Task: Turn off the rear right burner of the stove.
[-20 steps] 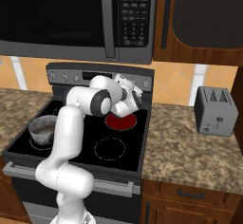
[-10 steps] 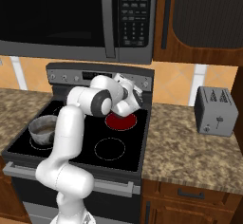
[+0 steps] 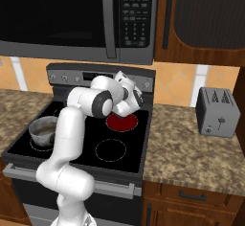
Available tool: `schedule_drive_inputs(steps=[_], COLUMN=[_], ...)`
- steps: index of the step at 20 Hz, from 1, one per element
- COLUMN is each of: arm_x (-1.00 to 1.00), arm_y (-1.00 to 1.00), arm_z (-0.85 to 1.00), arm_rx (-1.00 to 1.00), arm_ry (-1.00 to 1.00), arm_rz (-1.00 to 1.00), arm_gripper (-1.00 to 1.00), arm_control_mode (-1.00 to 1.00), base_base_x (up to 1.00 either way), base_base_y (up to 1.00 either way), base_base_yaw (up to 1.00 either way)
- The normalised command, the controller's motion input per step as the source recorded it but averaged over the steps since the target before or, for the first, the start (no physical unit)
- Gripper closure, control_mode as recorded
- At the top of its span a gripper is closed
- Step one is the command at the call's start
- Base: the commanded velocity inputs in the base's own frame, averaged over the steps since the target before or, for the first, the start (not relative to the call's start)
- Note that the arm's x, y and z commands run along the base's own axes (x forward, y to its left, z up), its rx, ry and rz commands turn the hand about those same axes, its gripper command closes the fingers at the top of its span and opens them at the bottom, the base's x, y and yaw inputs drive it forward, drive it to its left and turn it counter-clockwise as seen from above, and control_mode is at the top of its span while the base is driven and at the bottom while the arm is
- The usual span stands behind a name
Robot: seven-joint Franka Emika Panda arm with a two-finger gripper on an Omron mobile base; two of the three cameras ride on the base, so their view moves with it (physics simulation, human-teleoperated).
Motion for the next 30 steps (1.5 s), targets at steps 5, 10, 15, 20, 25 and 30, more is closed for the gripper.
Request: schedule_drive_inputs(steps=[5, 10, 15, 20, 25, 30], arm_x=[-0.29, -0.46, -0.24, -0.33, -0.28, -0.10], arm_y=[-0.25, -0.27, -0.23, -0.24, -0.27, -0.24], arm_z=[-0.23, -0.48, -0.36, -0.47, -0.39, -0.20], arm_rx=[0.38, 0.31, 0.33, 0.32, 0.35, 0.42], arm_ry=[-0.27, -0.35, -0.25, -0.28, -0.27, -0.20], arm_rz=[0.00, 0.00, -0.01, 0.00, 0.00, 0.00], arm_gripper=[1.00, 1.00, 1.00, 1.00, 1.00, 1.00], arm_control_mode=[-1.00, -1.00, -1.00, -1.00, -1.00, -1.00], base_base_x=[0.00, 0.00, 0.00, 0.00, 0.00, 0.00], base_base_y=[0.00, 0.00, 0.00, 0.00, 0.00, 0.00], base_base_yaw=[0.00, 0.00, 0.00, 0.00, 0.00, 0.00])
